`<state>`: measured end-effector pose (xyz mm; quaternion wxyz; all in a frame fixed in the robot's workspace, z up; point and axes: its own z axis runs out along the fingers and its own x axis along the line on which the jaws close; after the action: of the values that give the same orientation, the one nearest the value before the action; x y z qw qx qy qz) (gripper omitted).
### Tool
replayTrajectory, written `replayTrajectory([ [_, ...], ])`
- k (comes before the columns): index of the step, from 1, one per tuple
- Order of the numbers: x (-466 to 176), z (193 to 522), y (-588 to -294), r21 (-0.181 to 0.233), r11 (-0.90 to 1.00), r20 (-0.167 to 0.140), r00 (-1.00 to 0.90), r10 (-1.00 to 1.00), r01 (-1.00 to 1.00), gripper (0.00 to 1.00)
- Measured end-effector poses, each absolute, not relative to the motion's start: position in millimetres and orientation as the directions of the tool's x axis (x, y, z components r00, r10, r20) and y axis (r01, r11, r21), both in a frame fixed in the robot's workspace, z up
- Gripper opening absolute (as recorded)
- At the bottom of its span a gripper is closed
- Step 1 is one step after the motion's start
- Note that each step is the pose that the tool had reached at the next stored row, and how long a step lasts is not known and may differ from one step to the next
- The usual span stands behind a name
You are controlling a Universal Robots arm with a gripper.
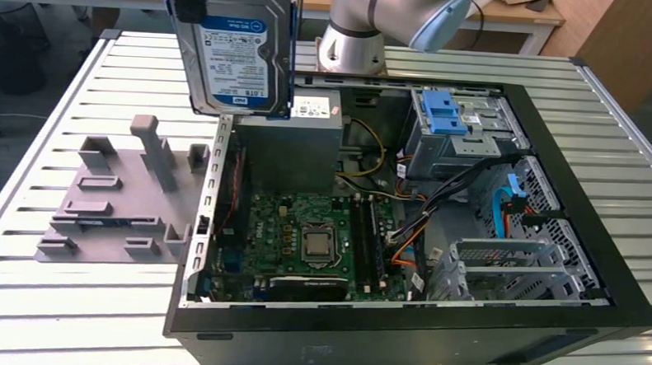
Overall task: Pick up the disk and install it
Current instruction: 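Pick up the disk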
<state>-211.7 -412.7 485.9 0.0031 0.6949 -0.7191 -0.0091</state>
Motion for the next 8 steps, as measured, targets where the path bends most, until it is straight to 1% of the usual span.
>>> replayTrajectory([
  [8, -211.5, 486.0, -412.6, 0.017, 0.034, -0.009, -0.034, -0.999, -0.999, 0.37],
])
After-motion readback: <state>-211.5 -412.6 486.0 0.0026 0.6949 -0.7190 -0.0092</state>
